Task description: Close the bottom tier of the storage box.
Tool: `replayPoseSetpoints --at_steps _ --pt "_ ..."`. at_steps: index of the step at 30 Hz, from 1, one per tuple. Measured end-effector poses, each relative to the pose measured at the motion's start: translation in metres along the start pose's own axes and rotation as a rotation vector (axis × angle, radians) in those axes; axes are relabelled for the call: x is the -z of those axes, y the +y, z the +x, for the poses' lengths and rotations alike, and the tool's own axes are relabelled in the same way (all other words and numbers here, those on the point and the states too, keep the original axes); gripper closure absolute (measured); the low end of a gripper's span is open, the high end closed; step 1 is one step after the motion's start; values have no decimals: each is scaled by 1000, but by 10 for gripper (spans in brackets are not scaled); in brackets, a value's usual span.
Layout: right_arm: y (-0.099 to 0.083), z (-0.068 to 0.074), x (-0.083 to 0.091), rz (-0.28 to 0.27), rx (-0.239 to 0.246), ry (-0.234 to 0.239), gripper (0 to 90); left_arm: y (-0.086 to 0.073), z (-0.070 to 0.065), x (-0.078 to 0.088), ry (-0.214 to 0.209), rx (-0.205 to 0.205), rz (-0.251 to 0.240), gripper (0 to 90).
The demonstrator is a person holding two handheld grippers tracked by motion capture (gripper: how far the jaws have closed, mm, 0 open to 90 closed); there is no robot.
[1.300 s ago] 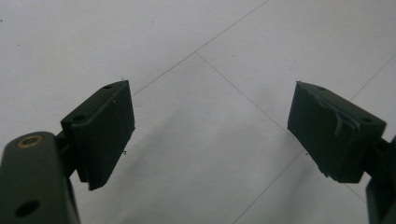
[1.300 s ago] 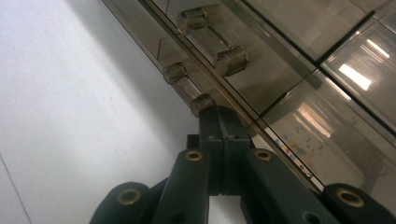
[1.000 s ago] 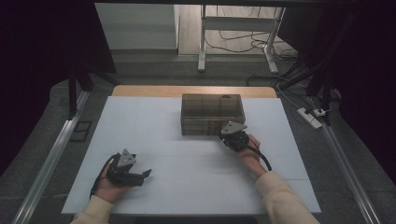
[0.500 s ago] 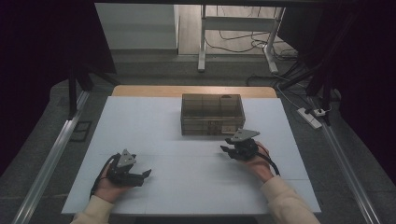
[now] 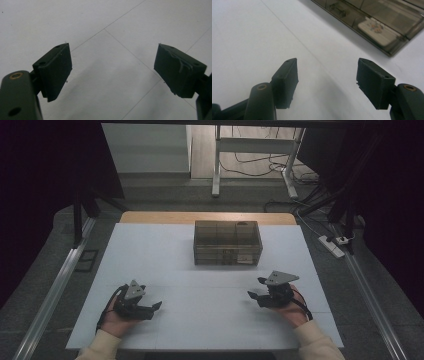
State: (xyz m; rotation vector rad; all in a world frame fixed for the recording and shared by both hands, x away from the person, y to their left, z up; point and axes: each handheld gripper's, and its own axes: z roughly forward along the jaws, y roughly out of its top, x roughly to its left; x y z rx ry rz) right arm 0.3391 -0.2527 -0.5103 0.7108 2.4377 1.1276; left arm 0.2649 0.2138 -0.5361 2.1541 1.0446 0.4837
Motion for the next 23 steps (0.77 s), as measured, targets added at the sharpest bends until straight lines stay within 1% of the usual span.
replayPoseSetpoints --at_steps 4,10,12,16,23 --pt "-10 2 10 20 -3 -14 321 0 0 0 3 1 -2 149" --pt "-20 3 21 17 -4 -15 318 0 -1 0 3 -4 3 149" --pt "-22 2 22 20 -6 -6 318 0 -1 0 5 -6 5 149" --pt "-23 2 22 25 -5 -3 318 0 -1 0 5 -1 -1 149" --pt "-23 3 23 23 3 4 314 0 0 0 6 -7 2 148"
